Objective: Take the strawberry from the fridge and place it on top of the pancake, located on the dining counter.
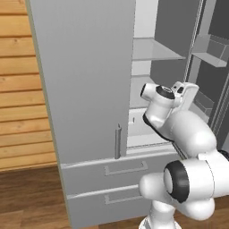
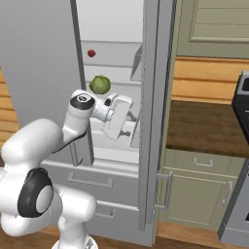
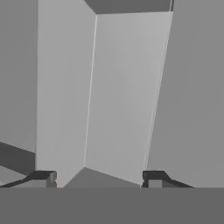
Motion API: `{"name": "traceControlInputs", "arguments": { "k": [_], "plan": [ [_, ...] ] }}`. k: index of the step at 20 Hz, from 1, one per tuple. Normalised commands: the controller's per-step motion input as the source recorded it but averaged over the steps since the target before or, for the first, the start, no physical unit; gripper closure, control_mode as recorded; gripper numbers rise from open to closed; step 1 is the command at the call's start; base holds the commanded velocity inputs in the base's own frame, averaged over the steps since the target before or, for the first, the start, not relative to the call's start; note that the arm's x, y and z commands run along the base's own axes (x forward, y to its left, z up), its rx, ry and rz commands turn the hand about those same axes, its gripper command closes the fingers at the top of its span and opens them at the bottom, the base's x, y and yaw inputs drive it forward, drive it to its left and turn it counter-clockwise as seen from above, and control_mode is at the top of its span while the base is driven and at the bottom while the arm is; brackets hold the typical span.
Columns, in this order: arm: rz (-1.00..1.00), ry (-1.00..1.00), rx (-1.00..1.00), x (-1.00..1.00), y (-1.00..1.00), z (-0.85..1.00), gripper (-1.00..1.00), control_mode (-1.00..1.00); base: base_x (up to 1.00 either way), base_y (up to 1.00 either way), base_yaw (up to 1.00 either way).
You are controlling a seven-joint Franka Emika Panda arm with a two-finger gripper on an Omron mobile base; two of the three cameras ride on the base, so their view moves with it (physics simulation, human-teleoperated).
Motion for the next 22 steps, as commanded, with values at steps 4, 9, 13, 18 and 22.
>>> {"name": "traceControlInputs", "arguments": {
  "k": [4,9,13,18,22],
  "plan": [
    [0.00,0.00,0.00,-0.02,0.14,-0.05,-1.00,-1.00,0.00,0.00,0.00],
    [0.00,-0.13,0.26,-0.11,1.00,-0.39,-1.00,-1.00,0.00,0.00,0.00],
    [-0.05,-0.10,0.41,0.03,1.00,-0.53,-1.00,-1.00,0.00,0.00,0.00],
    [-0.06,-0.04,0.52,0.13,1.00,-0.61,-1.00,-1.00,0.00,0.00,0.00],
    [-0.01,-0.23,0.66,0.00,1.00,-0.33,-1.00,-1.00,0.00,0.00,0.00]
  ]
}}
